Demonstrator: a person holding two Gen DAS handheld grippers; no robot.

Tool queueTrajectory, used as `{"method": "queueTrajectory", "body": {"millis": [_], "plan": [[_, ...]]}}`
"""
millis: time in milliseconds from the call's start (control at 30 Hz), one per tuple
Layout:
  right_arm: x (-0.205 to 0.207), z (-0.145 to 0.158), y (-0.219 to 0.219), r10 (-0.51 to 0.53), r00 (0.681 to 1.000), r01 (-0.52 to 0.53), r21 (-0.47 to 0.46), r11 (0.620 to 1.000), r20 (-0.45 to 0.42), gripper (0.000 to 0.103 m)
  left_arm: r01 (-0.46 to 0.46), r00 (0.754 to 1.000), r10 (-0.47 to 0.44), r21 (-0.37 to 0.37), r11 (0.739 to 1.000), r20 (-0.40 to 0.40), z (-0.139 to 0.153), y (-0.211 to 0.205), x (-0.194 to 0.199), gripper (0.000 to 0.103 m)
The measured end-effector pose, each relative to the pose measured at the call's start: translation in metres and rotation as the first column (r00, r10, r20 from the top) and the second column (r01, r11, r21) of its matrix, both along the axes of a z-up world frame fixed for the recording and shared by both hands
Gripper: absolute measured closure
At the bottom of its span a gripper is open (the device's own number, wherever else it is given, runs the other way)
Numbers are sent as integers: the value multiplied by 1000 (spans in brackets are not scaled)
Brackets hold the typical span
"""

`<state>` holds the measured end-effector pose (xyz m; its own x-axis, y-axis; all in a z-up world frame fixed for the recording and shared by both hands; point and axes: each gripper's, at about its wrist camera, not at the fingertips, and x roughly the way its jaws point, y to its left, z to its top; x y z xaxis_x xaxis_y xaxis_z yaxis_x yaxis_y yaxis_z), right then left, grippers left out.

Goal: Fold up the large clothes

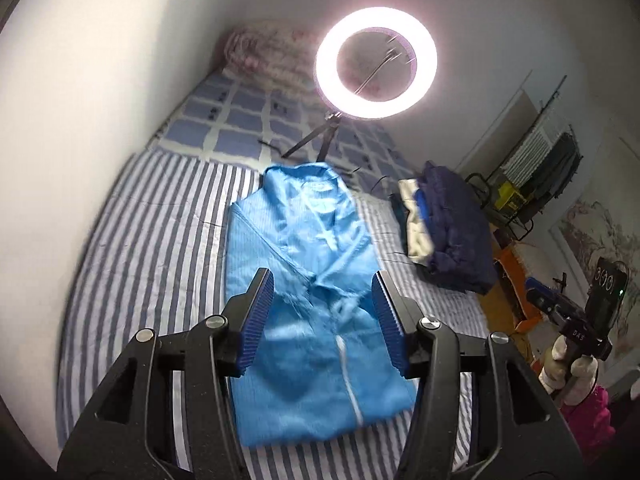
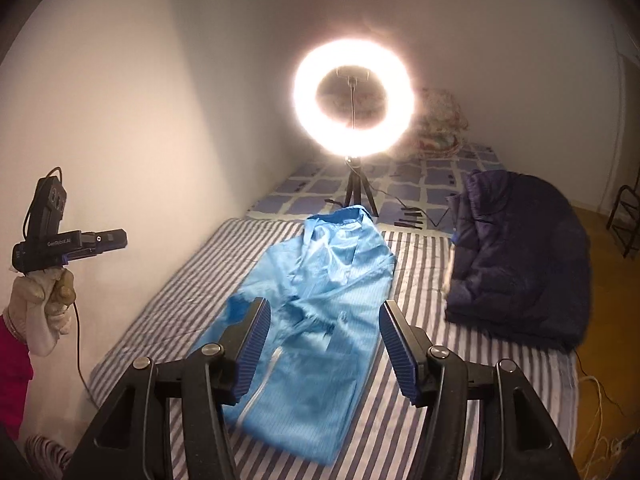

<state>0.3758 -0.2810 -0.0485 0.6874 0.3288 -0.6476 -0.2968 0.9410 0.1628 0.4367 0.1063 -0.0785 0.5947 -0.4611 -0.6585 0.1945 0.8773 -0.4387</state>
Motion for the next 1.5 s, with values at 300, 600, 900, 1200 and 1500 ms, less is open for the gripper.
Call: {"method": "queueTrajectory", "body": {"millis": [300, 600, 900, 1200, 1500], "plan": [[175, -88, 6, 12, 997, -10, 29, 1000, -81, 42, 12, 993, -10, 11, 1000, -119, -108, -5, 170, 51], [296, -170, 2, -11, 985, 20, 54, 998, -170, 36, -24, 981, 3, -108, 994, -195, -182, -15, 291, 51], [363, -207, 8, -7, 980, 42, 171, 984, -199, 31, -7, 973, -20, -115, 993, -231, -219, -46, 358, 45], [400, -243, 37, 22, 963, 19, 149, 989, -267, 32, 16, 969, -39, -93, 995, -243, -238, -63, 385, 57], [389, -235, 61, 46, 968, -31, 63, 998, -248, 94, 52, 991, -57, -44, 998, -120, -194, -83, 365, 102]]}}
